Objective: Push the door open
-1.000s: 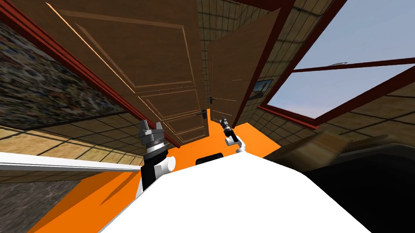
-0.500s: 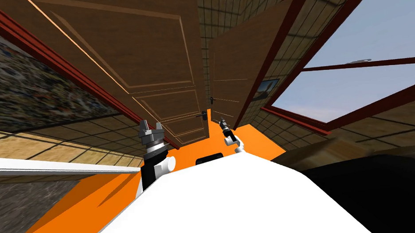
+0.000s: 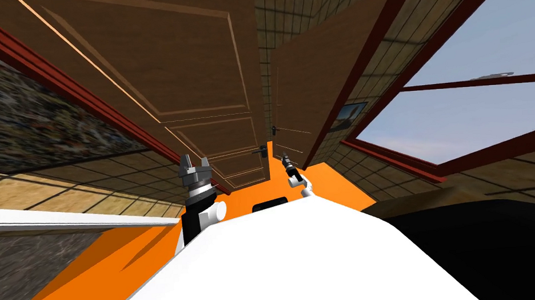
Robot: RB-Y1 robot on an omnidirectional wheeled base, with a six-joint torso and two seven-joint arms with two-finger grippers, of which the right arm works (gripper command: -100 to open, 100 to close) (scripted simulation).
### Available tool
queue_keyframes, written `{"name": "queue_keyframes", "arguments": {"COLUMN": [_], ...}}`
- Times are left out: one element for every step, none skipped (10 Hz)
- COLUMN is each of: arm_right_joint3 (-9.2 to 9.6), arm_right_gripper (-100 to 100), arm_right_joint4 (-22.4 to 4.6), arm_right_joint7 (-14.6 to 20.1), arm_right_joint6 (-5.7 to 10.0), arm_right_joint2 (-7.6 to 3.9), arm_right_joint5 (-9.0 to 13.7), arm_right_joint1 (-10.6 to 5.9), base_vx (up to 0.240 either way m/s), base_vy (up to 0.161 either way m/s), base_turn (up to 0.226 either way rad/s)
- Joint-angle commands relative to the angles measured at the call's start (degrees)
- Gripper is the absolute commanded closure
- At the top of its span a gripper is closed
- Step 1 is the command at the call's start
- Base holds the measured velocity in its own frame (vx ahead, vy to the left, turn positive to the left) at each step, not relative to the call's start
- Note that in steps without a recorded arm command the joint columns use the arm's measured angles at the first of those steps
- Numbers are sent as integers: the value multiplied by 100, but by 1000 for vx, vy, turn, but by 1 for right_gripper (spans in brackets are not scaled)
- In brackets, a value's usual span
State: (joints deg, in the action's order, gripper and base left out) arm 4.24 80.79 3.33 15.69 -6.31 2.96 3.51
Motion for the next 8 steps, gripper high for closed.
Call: {"name": "queue_keyframes", "arguments": {"arm_right_joint3": [12, 21, 16, -176, -263, -367, -493, -619], "arm_right_gripper": [-100, -100, -100, -100, -100, -100, -100, -100], "arm_right_joint4": [-204, -298, -255, -390, -445, -509, -588, -667], "arm_right_joint7": [-2, -1, -4, -73, -106, -144, -191, -238], "arm_right_joint6": [1, -20, 4, 56, 78, 105, 137, 169], "arm_right_joint2": [3, 3, 4, -3, -5, -7, -8, -9], "arm_right_joint5": [-9, -15, -11, -36, -47, -60, -76, -92], "arm_right_joint1": [-83, -126, -104, -217, -266, -325, -395, -466], "base_vx": [107, 106, 48, 87, 103, 74, 101, 94], "base_vy": [-36, -37, -18, -106, -187, -173, -159, -187], "base_turn": [23, 34, 10, 165, 194, 128, 132, 143]}}
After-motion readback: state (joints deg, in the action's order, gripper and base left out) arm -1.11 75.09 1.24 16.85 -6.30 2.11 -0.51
